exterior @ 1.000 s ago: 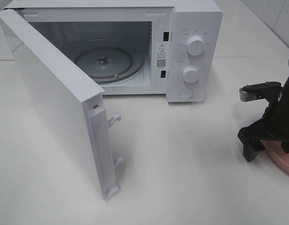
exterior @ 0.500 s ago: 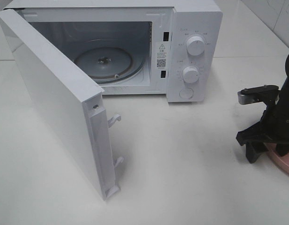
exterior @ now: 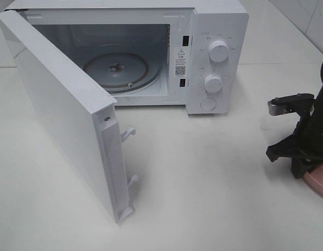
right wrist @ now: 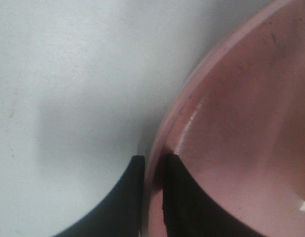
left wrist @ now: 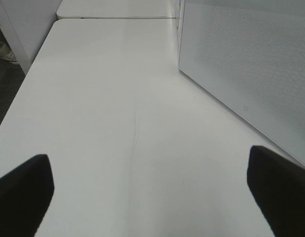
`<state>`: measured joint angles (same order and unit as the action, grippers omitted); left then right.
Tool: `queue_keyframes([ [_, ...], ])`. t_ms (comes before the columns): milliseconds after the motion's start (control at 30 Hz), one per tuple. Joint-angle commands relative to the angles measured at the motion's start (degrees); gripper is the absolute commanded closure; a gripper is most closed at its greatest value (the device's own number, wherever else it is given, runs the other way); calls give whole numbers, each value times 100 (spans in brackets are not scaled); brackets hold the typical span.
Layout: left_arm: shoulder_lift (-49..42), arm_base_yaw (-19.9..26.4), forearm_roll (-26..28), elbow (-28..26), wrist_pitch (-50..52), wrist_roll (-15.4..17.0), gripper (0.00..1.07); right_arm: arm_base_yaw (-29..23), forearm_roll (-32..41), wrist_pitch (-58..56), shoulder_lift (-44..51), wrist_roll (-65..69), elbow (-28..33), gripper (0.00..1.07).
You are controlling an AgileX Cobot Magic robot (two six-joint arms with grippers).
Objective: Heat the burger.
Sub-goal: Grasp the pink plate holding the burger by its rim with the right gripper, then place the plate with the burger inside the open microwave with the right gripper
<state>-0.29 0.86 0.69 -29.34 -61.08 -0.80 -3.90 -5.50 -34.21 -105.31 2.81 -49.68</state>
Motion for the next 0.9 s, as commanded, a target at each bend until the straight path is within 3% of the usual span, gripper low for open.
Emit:
queue_keyframes([
  [33, -92, 11, 6, -29, -23, 6, 4, -23, 143, -92, -120, -17, 103, 107],
  [300, -92, 11, 6, -29, -23, 6, 4, -109, -246, -327, -46, 378, 103, 107],
  [367, -92, 11, 6, -29, -23, 6, 4, -338, -636, -464, 166, 710, 103, 107],
  [900, -92, 11, 6, -29, -23, 6, 4, -1020, -1587, -1117, 951, 1501, 361, 107],
])
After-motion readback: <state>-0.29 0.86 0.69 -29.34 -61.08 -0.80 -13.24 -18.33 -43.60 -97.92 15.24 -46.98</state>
